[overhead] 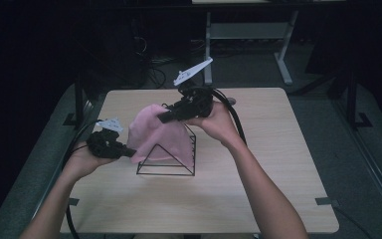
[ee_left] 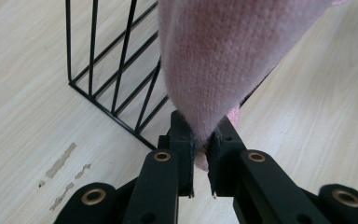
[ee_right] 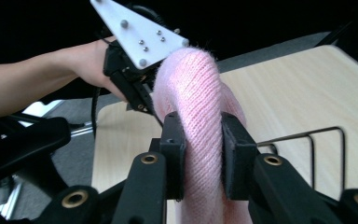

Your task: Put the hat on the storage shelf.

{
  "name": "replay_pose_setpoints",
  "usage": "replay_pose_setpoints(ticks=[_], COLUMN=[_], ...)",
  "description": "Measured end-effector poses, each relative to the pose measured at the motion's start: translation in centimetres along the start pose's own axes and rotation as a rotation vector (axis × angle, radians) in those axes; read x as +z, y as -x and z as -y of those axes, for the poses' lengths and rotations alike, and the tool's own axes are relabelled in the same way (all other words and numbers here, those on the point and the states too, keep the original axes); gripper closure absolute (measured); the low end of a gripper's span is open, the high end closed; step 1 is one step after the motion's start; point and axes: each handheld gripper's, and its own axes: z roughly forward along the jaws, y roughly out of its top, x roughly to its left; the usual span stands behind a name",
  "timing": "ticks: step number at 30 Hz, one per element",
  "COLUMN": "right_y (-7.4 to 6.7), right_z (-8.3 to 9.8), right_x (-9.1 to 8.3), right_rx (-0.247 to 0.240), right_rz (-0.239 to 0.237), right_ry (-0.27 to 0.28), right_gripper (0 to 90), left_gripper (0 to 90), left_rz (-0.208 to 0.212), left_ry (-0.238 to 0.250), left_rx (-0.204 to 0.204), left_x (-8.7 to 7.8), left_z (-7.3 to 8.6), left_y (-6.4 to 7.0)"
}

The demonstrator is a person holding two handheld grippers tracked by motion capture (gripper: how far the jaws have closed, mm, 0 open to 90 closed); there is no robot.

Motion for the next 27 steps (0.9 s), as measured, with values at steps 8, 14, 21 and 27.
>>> replay_pose_setpoints(ticks=[8,14,21,27], right_y=[0.3,0.5,0.3,0.3], right_z=[1.5,2.6,3.3,3.9], right_x=[0.9,1.7,2.1,1.7], right_rx=[0.020,0.030,0.051,0.039], right_rz=[-0.025,-0.042,-0.050,-0.047], right_ry=[-0.031,-0.049,-0.066,-0.054], right_gripper=[70.7,67.2,57.8,63.0], left_gripper=[82.2,82.6,82.6,82.6], left_rz=[0.002,0.004,0.006,0.010], left_ry=[-0.040,-0.085,-0.117,-0.138], left_rx=[-0.005,0.009,0.012,0.011], left_x=[1.7,2.6,3.3,3.9], left_z=[0.9,1.3,1.6,2.0], left_y=[0.1,0.1,0.1,0.0])
